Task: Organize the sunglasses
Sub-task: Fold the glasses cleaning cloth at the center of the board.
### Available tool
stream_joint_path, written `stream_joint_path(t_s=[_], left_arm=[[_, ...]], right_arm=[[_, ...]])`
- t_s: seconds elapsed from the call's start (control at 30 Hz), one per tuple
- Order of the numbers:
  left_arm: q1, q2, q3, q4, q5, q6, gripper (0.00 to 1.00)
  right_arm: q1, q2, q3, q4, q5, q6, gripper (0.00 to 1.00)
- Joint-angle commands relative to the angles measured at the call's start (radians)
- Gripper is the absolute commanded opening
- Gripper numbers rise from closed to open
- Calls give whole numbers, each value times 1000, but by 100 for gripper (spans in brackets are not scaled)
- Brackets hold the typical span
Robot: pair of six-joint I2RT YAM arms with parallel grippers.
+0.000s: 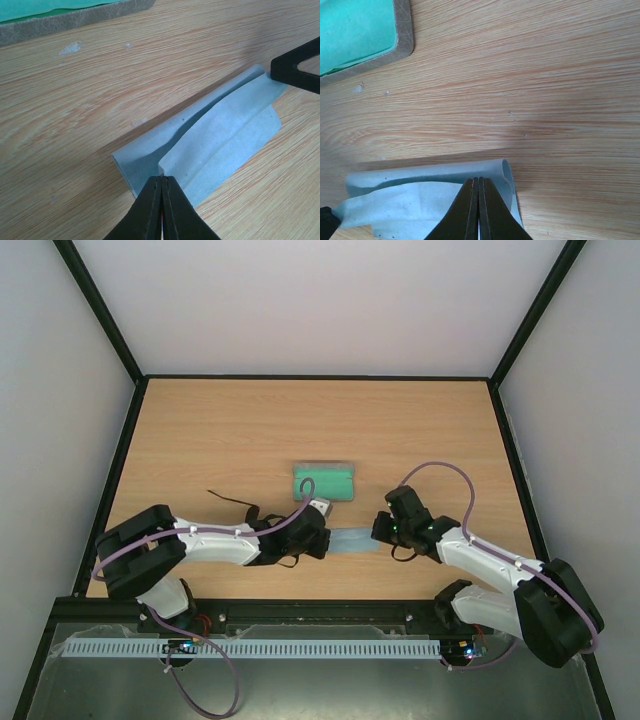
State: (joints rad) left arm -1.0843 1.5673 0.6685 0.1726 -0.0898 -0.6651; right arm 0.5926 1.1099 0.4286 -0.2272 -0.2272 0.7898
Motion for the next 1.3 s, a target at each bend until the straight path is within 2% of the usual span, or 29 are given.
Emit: stream_joint_path(t_s=[0.0,0.83,1.27], left_arm=[[-8,13,-12,13,-19,-10,2],[-29,38,-29,34,-22,-26,2],[-43,36,-30,33,-28,-37,5]], right_arm=[[9,-19,-20,-7,16,9,1],[30,-28,-52,9,20,25,1],[38,-38,-63,13,14,30,5]])
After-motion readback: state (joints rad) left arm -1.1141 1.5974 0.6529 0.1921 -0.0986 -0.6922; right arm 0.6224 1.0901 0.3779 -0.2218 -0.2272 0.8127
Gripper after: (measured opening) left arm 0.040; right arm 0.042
